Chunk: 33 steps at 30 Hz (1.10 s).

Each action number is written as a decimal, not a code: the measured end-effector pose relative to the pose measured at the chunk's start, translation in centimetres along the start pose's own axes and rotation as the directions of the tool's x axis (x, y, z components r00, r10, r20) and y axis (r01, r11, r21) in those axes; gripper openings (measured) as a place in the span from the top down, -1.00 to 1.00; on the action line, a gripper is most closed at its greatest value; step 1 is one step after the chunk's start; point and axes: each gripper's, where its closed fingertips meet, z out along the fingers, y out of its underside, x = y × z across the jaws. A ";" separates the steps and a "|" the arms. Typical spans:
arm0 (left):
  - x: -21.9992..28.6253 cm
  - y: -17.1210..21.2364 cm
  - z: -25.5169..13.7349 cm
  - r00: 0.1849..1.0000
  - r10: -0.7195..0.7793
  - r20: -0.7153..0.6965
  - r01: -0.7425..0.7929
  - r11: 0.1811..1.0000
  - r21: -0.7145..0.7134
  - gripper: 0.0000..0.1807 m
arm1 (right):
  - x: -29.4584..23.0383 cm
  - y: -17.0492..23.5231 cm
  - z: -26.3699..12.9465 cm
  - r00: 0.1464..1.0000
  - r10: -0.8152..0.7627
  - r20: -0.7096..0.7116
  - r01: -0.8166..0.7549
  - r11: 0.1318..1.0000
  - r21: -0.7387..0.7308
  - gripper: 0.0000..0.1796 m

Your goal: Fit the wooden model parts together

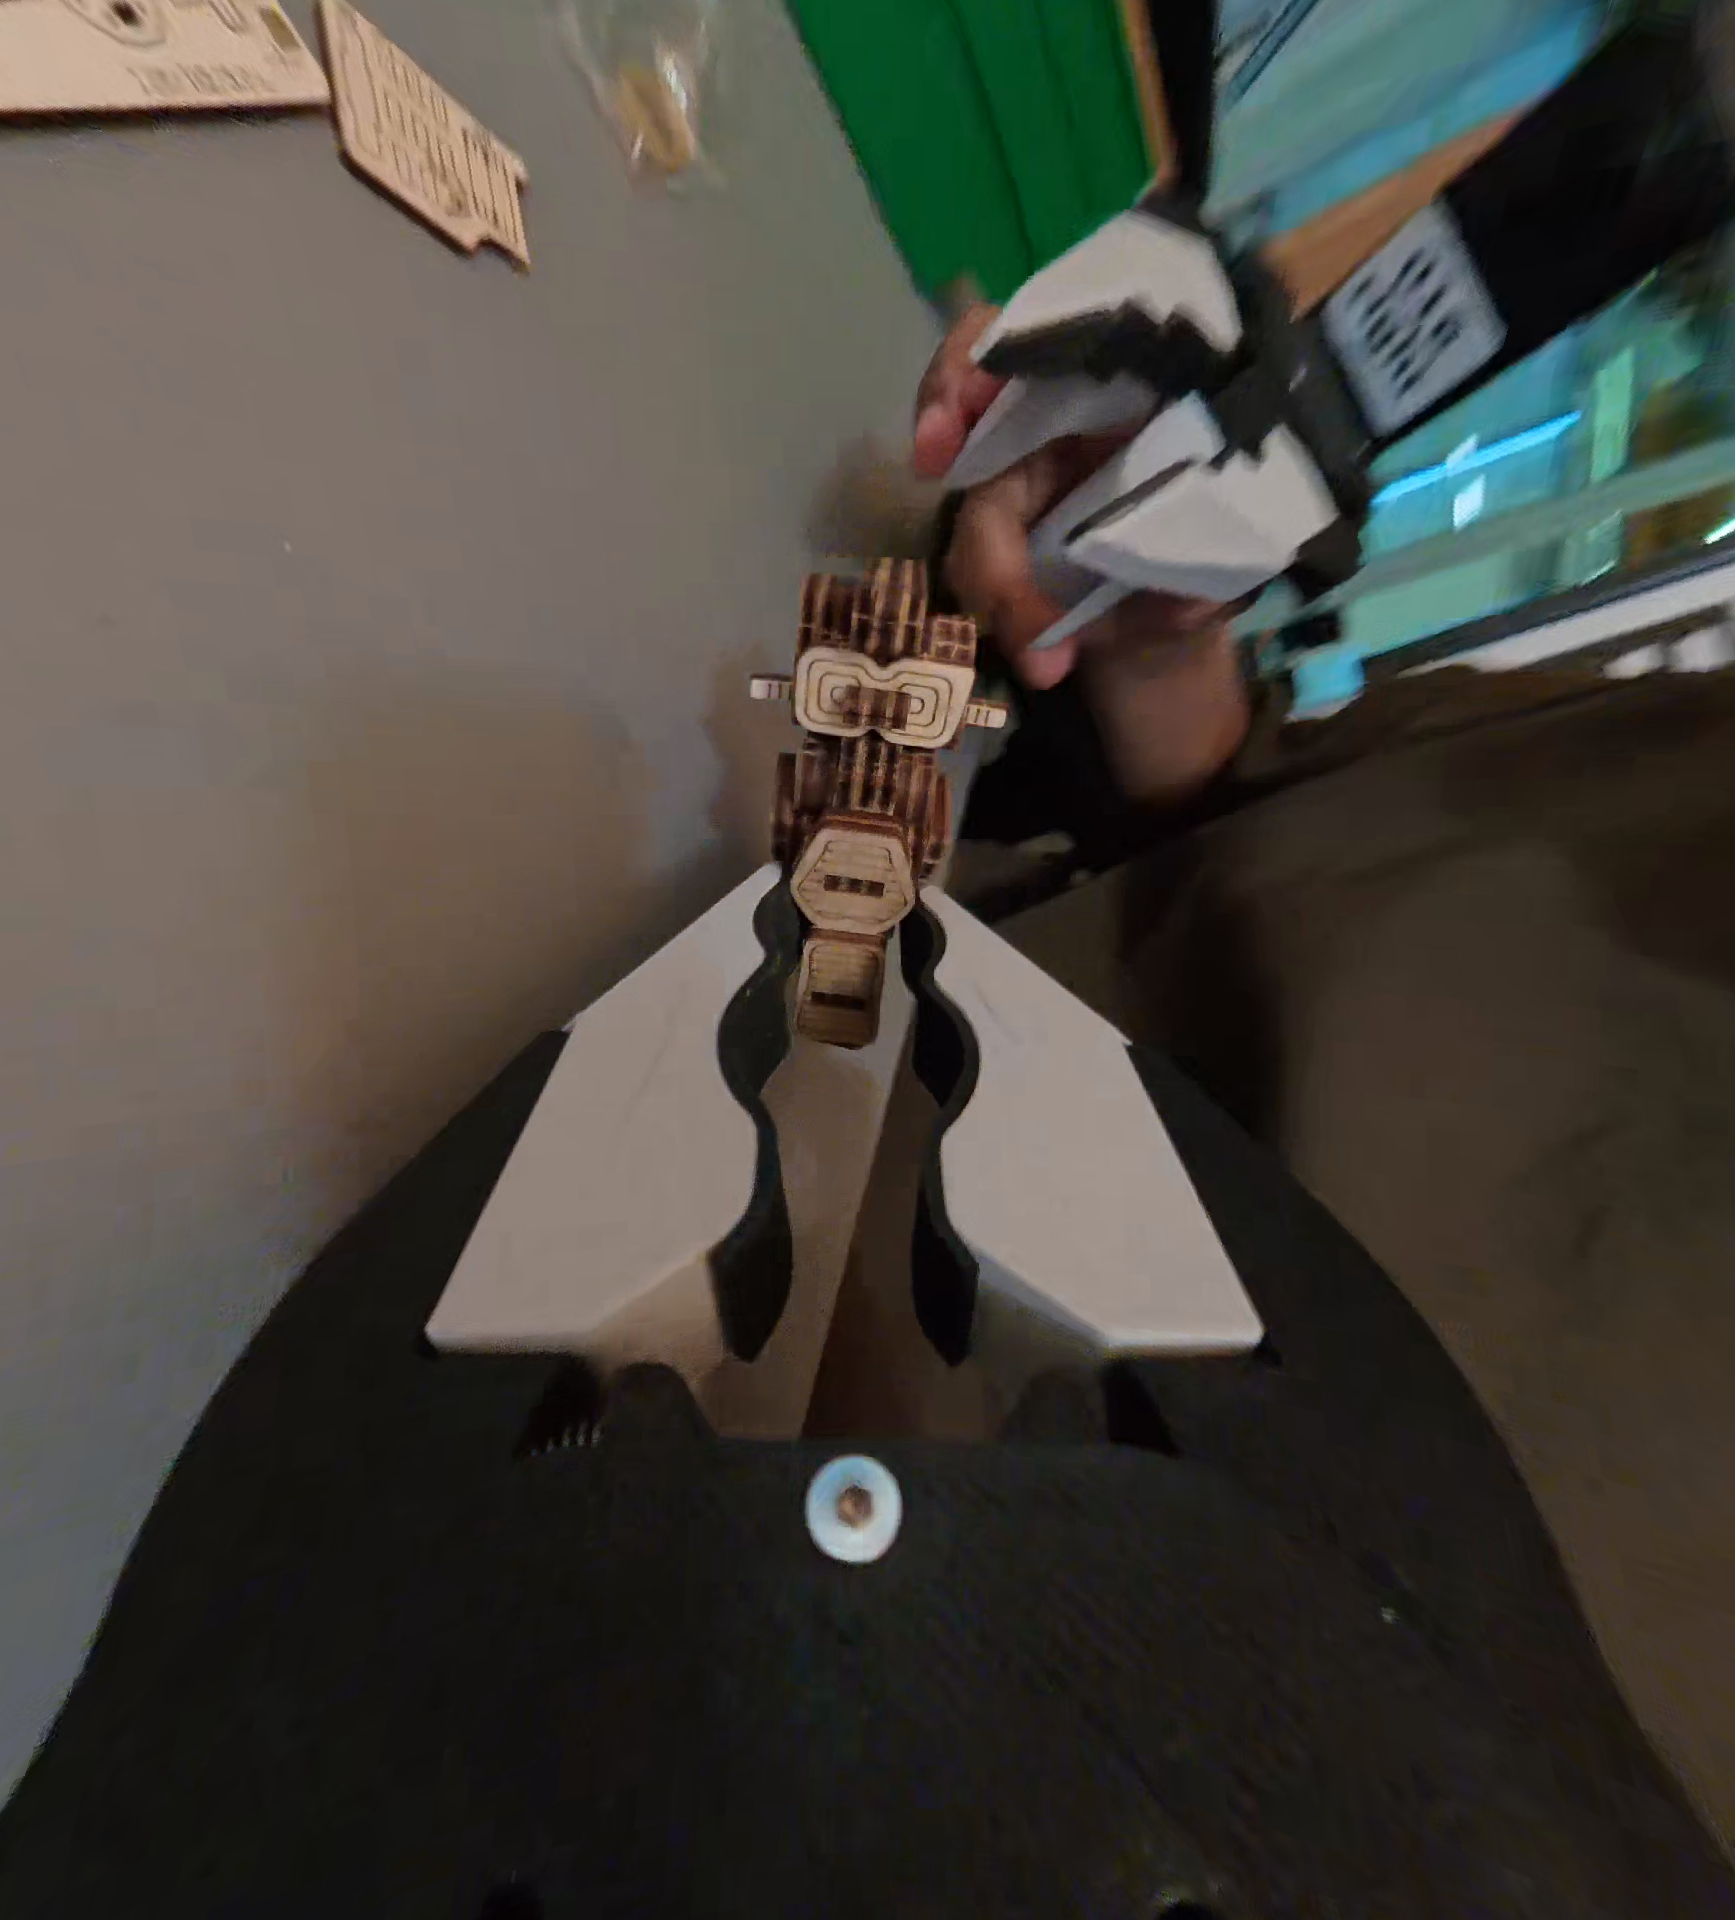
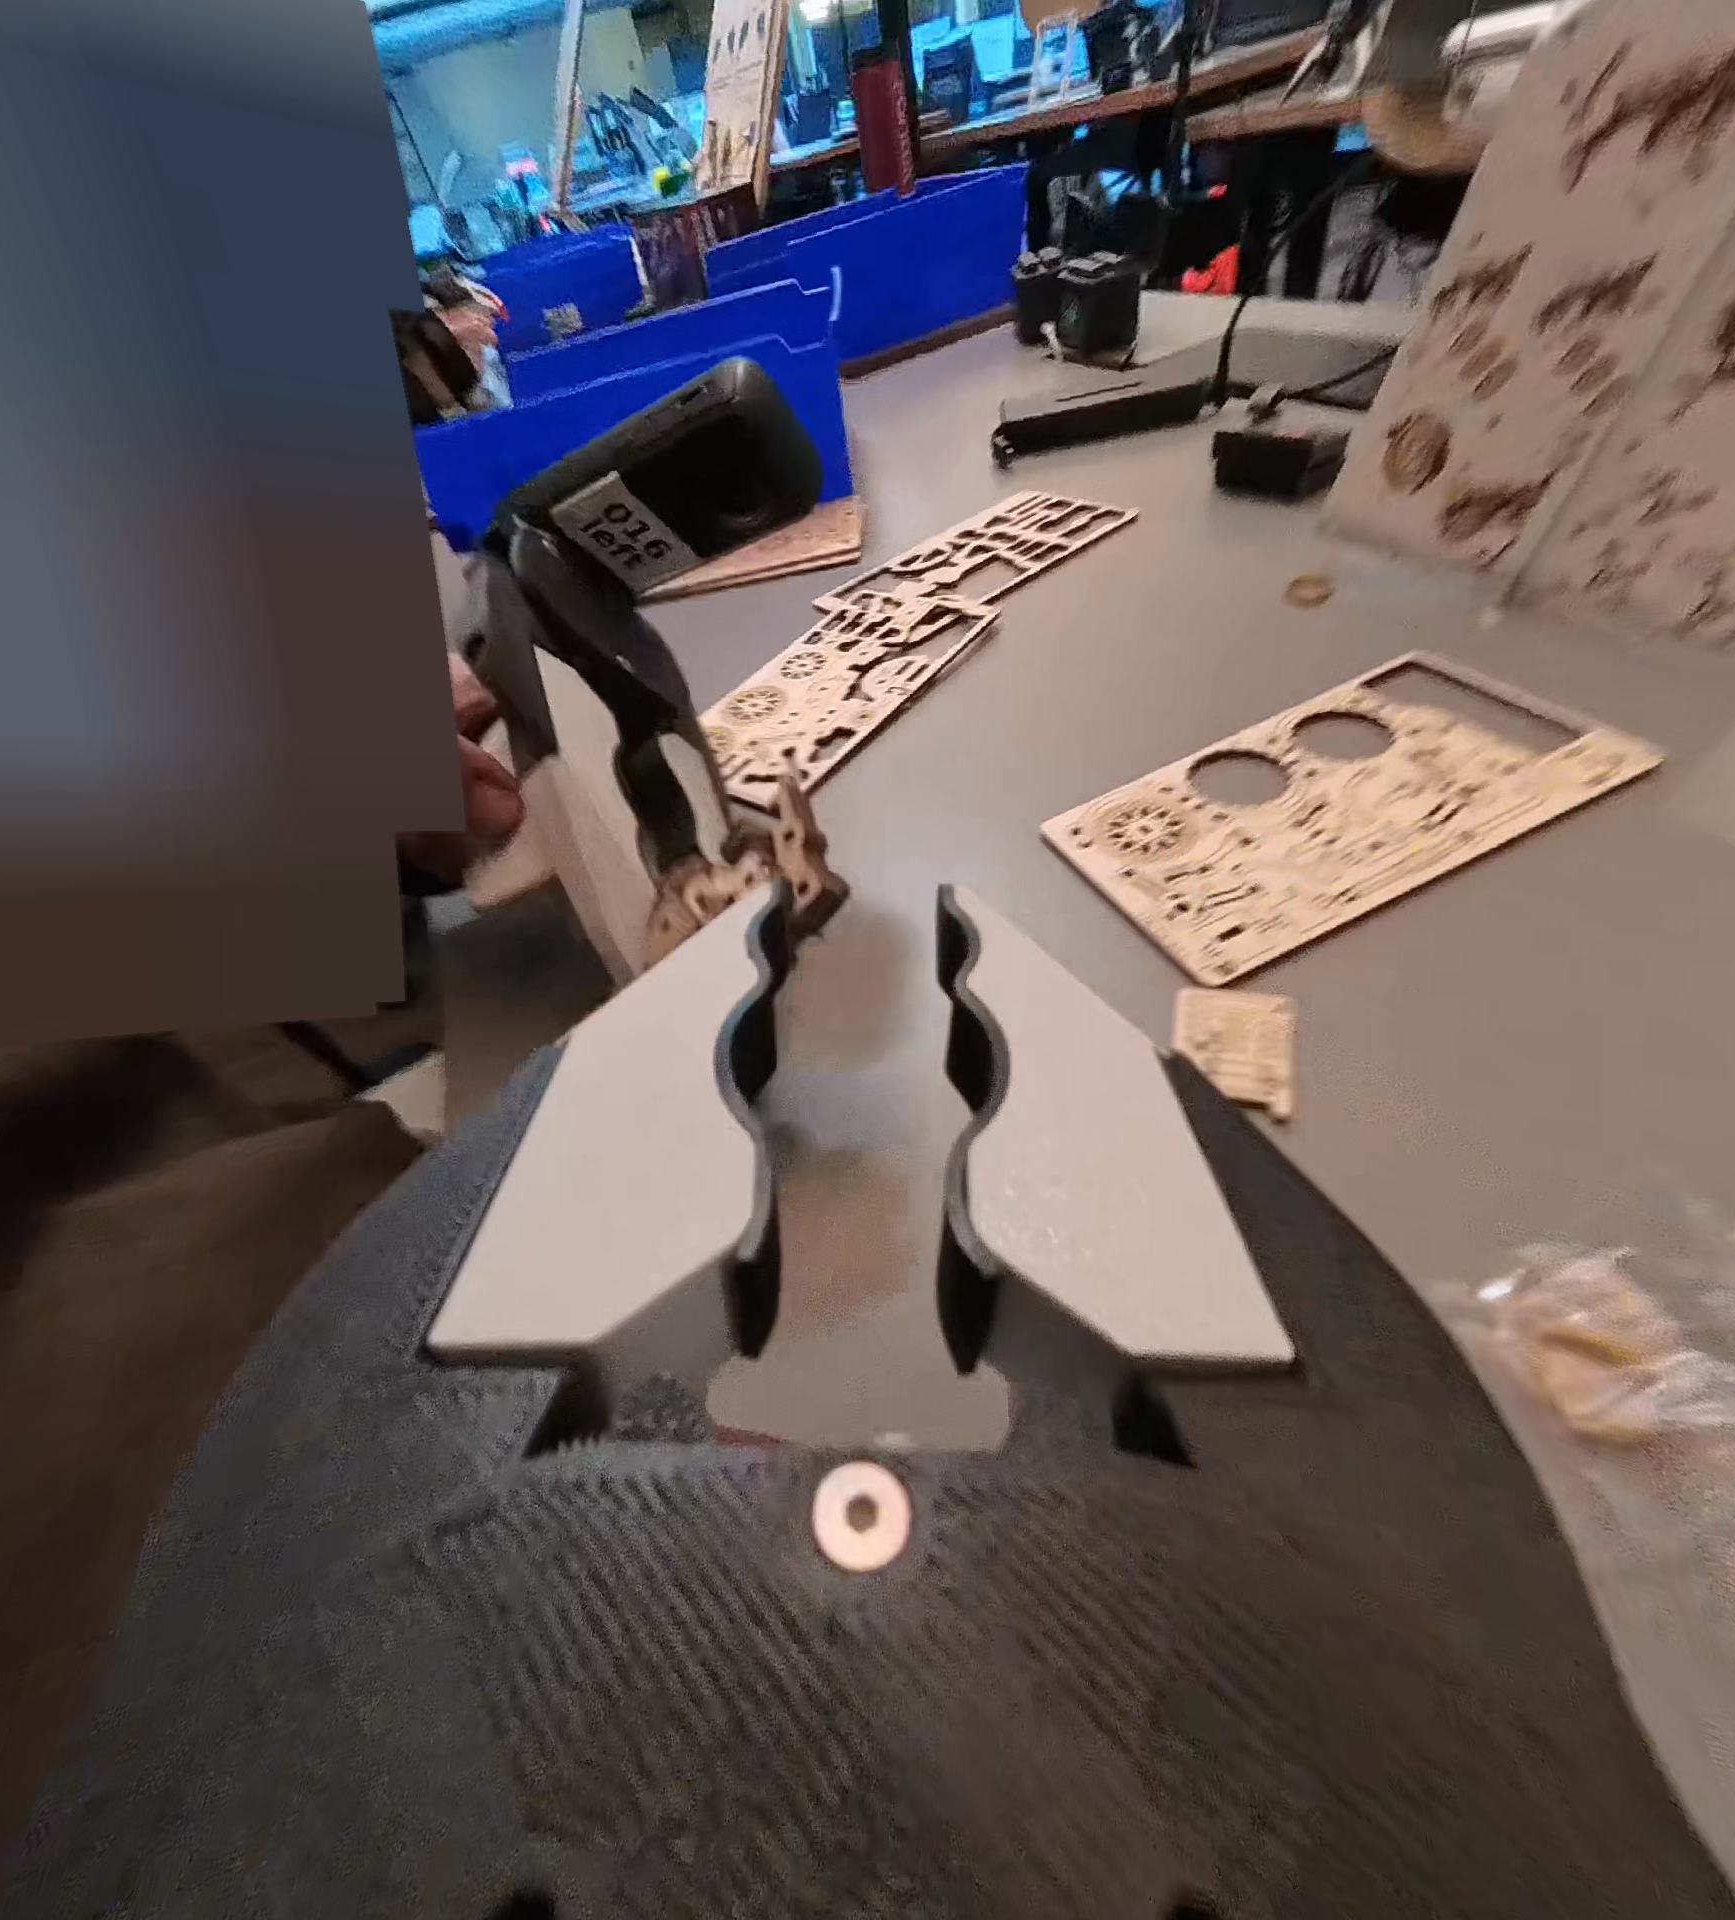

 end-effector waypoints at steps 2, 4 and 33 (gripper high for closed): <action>-0.4 0.8 0.5 0.993 0.079 0.092 -0.070 0.993 -0.094 0.81 | -0.4 0.0 -0.6 0.994 0.101 0.044 -0.102 0.995 0.007 0.69; 0.0 1.0 0.7 0.979 0.152 0.136 -0.129 0.978 -0.163 0.81 | -0.8 0.1 -1.1 0.987 0.145 0.066 -0.146 0.989 0.006 0.71; 3.1 6.7 1.1 0.951 0.305 0.051 -0.225 0.794 -0.564 0.80 | -8.1 3.5 -1.8 0.870 0.363 0.334 -0.303 0.927 -0.219 0.91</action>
